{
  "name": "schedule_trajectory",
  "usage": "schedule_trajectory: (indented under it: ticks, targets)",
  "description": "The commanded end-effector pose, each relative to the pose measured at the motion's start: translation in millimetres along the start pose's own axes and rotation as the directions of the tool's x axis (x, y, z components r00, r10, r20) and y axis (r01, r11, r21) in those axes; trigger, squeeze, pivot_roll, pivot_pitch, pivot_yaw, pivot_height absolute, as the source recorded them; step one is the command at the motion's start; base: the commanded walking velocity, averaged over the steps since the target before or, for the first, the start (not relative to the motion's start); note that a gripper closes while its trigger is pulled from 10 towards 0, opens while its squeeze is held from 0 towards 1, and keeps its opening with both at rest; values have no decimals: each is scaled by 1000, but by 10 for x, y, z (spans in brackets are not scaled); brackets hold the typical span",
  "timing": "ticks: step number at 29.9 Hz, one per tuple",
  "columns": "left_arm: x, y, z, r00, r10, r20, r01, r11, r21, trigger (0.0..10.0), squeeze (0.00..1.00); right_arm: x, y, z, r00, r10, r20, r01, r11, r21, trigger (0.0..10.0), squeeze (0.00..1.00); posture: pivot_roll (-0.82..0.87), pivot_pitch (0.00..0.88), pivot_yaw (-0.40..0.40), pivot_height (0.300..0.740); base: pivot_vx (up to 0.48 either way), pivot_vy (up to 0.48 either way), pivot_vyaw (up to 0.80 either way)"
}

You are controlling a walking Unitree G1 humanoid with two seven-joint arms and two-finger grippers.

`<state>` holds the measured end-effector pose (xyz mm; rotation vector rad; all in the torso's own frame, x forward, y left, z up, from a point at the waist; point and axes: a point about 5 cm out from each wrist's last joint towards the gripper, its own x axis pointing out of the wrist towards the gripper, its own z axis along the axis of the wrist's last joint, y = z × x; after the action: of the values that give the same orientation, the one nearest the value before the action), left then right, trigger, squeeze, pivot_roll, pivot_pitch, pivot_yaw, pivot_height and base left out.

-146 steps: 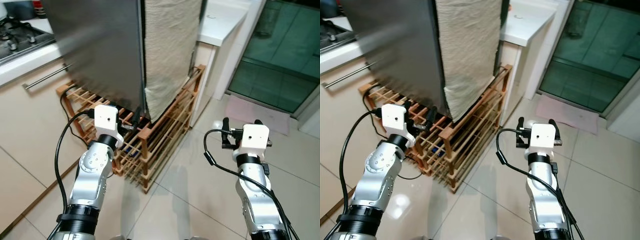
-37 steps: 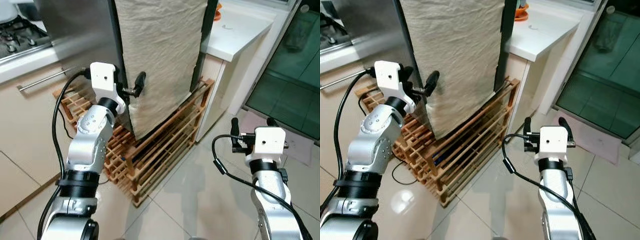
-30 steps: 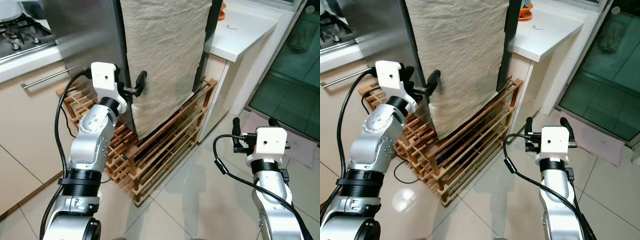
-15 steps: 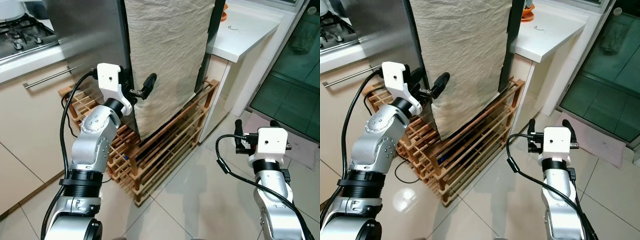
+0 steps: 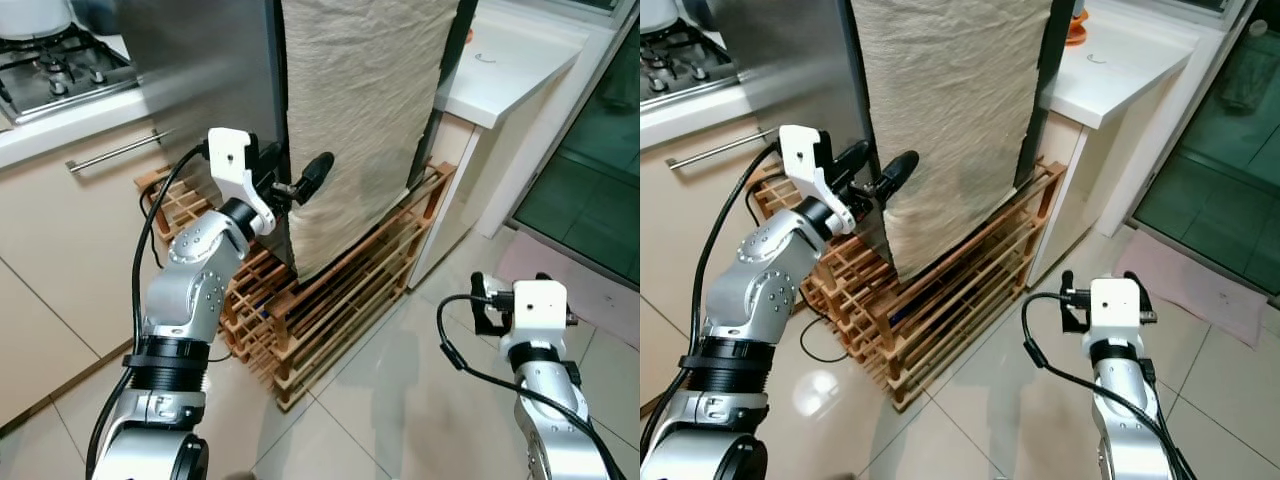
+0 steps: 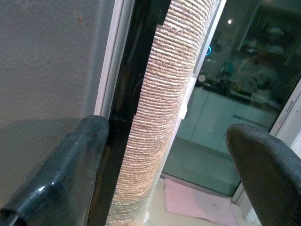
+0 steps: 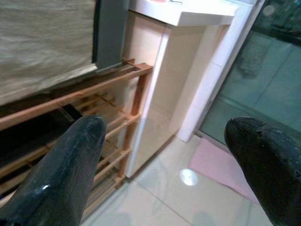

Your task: Restocking fridge

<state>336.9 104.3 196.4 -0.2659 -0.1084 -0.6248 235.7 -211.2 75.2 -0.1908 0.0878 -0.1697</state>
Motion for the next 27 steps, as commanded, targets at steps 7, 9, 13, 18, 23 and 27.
schedule_trajectory:
  ticks: [7,9,13,18,23,27]
  targets:
    - [169,-403,-63,973,-231,-22,229,971,-73,10000,0,3,0,-18,1000,8,5,-8,1000,-6,10000,0,-157,0,-4,740,0,0,0]
    - [175,-424,-59,970,-244,-18,242,967,-81,10000,0,2,2,-22,1000,9,5,-9,1000,-7,10000,0,-158,0,-2,740,0,0,0]
    - [193,-566,0,942,-335,16,335,938,-82,10000,0,8,18,-25,1000,8,4,-8,1000,-3,10000,0,-158,0,1,740,0,0,0]
    - [150,-684,72,901,-433,38,434,899,-55,10000,0,9,35,-27,1000,10,6,-10,1000,-3,10000,0,-159,0,3,740,0,0,0]
    - [87,-674,33,887,-462,4,461,886,-39,10000,0,14,56,-26,1000,14,10,-14,1000,-1,10000,0,-155,0,6,740,0,0,0]
    - [56,-621,56,892,-453,4,452,891,-37,10000,0,17,77,-22,1000,20,13,-19,1000,-4,10000,0,-152,0,7,740,0,0,0]
